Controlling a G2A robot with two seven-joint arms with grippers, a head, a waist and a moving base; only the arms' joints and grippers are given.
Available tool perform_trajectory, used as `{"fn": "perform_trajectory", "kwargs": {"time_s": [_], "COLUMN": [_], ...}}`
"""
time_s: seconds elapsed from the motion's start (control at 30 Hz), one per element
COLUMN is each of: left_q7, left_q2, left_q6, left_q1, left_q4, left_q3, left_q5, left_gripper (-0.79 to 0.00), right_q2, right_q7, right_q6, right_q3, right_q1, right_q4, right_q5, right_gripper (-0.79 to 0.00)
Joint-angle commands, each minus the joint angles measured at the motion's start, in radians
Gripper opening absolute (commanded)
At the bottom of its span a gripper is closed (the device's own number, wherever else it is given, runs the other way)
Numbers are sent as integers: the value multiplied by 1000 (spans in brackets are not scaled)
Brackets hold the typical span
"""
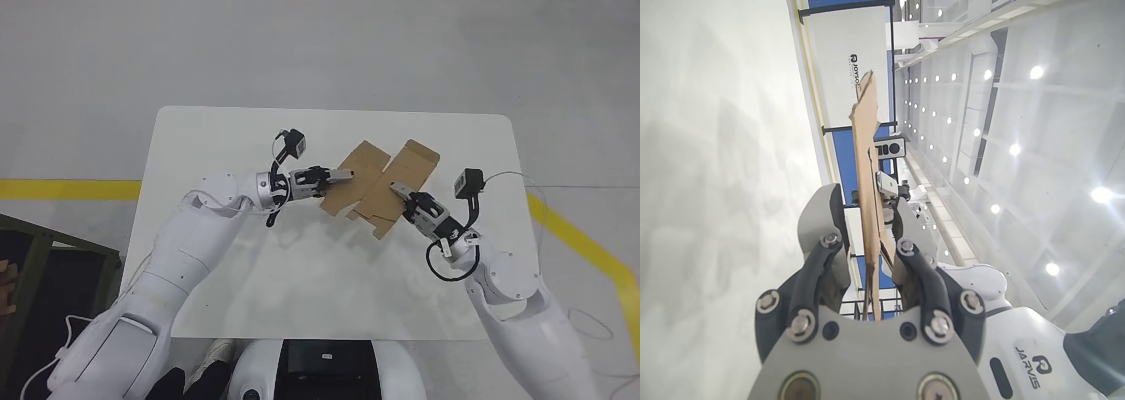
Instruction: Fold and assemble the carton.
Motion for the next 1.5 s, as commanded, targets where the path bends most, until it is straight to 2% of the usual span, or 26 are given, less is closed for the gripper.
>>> {"fn": "perform_trajectory", "kwargs": {"time_s": [0.0, 0.27, 0.4, 0.47, 0.5, 0.57, 0.73, 0.77, 0.8, 0.83, 1.0, 1.1, 1.47], "left_q7": [-2, -13, -21, -26, -27, -27, -31, -33, -33, -34, -47, -78, -374], "left_q2": [2, 7, 8, 8, 8, 8, 5, 4, 3, 2, 1, 3, 26], "left_q6": [6, 27, 35, 39, 41, 43, 52, 54, 55, 56, 59, 65, 47], "left_q1": [7, 32, 41, 44, 46, 47, 46, 44, 41, 40, 28, 19, -32], "left_q4": [-9, -46, -63, -69, -71, -75, -74, -73, -70, -68, -55, -44, 17], "left_q3": [-6, -29, -36, -39, -41, -44, -45, -44, -43, -43, -49, -57, -73], "left_q5": [1, 8, 4, 3, 2, 1, 1, 2, 2, 2, 3, 12, 67], "left_gripper": [-640, -628, -570, -576, -628, -785, -785, -785, -785, -785, -785, -785, -785], "right_q2": [-1, -7, -10, -12, -12, -14, -18, -18, -19, -19, -19, -15, 16], "right_q7": [-4, -20, -26, -29, -29, -32, -29, -28, -28, -28, -31, 17, 523], "right_q6": [0, 5, 6, 8, 8, 9, 10, 10, 11, 12, 12, -9, -196], "right_q3": [2, 8, 10, 10, 10, 11, 8, 8, 8, 9, 42, 78, 184], "right_q1": [-1, -5, -7, -7, -7, -8, -10, -10, -10, -10, -19, -19, 53], "right_q4": [0, 0, 0, 1, 0, 0, -2, -2, -2, -1, 10, 34, 208], "right_q5": [-2, -5, -9, -12, -14, -15, -21, -22, -24, -25, -11, -6, 14], "right_gripper": [-785, -785, -785, -785, -785, -785, -785, -693, -231, 0, 0, 0, 0]}}
